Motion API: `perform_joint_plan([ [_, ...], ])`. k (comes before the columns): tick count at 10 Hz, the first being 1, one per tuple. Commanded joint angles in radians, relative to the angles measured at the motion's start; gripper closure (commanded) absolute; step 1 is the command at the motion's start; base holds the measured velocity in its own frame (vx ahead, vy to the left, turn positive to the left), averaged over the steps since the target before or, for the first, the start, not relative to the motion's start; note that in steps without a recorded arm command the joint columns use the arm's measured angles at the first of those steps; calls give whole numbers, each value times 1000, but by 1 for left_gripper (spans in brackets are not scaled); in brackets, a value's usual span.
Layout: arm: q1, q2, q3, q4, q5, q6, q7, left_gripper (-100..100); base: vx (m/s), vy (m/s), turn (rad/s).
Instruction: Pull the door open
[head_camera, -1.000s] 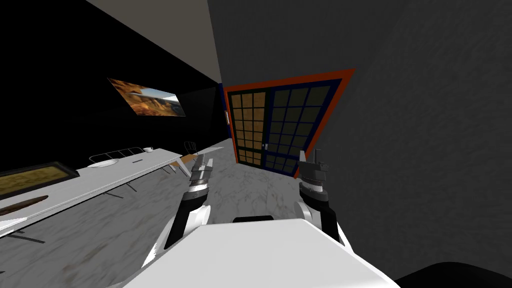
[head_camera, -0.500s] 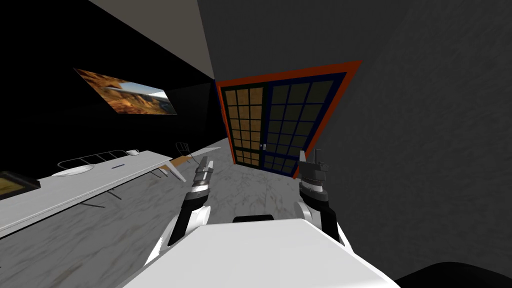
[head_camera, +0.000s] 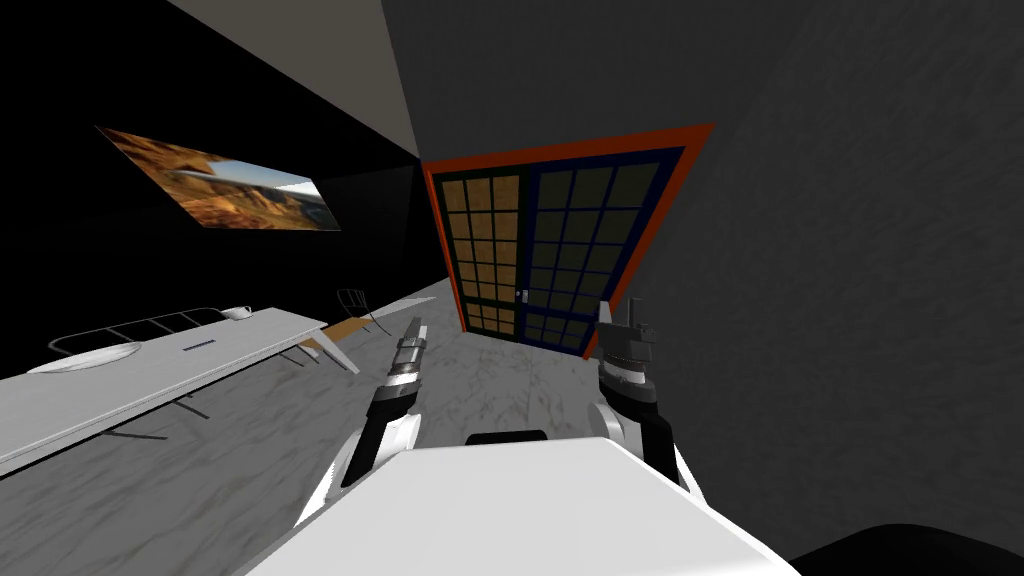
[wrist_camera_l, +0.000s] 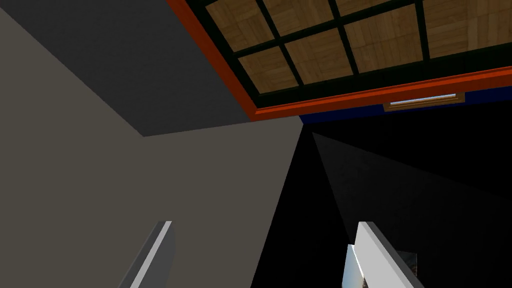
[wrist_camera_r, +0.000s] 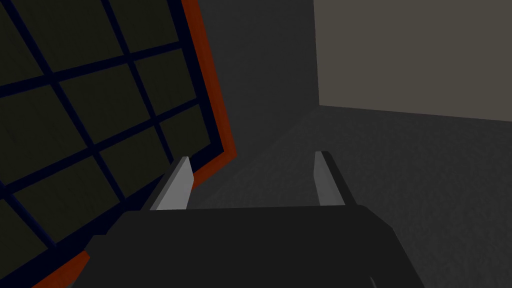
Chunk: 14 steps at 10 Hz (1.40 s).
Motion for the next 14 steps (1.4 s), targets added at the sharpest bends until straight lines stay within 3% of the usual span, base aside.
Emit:
perform_joint_plan([
  [1,-7,5,6,31,-5,-10,-32,-100,87,-24,-75],
  [14,-64,39,58,313,-53,-97,-317,-100,106,-43,-74],
])
